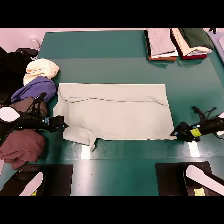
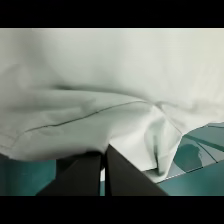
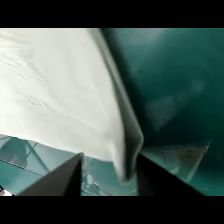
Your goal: Fold the shirts.
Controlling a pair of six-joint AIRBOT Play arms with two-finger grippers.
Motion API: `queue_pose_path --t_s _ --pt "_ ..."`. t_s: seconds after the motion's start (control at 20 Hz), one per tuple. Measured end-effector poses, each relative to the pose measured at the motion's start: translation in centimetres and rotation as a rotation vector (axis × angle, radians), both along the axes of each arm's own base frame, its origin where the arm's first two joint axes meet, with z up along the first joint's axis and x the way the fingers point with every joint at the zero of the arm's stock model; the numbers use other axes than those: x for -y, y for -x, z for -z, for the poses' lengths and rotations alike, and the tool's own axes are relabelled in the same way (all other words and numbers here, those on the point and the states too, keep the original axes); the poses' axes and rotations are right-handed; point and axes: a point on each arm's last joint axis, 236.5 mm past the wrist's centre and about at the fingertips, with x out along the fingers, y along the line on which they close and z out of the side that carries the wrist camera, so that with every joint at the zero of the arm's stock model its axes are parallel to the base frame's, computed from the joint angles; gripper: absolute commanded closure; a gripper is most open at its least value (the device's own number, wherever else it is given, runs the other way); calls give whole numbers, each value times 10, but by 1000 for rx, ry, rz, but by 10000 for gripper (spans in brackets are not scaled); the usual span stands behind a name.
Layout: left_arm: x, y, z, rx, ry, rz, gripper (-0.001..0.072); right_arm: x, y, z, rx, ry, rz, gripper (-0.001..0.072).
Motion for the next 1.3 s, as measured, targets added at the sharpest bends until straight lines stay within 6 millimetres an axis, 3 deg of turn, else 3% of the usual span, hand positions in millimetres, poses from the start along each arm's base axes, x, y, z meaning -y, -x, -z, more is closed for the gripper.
queue_pose_path --t_s 0.15,0.25,0.35,0.7,0.8,0.9,1.0,1.3 --pt "-1 0 -3 7 -10 23 688 -12 -16 4 46 29 -83 694" --pt "-3 2 -9 18 -30 54 688 -15 -29 -4 106 77 -148 695" --pt "-8 7 -19 42 -65 82 688 -20 -30 -20 142 105 -225 695" --pt "-23 60 -43 30 -164 157 688 7 -11 -80 235 320 -338 697" --pt "-23 63 -45 31 -164 157 688 14 -16 -93 274 365 -332 696" --pt "-22 51 -46 51 -164 147 688 19 -28 -101 302 392 -323 696" --pt "-21 26 -48 96 -169 144 688 24 -46 -105 316 408 -321 697" --pt "-27 -89 -46 206 -223 106 686 22 -124 -98 326 409 -369 696"
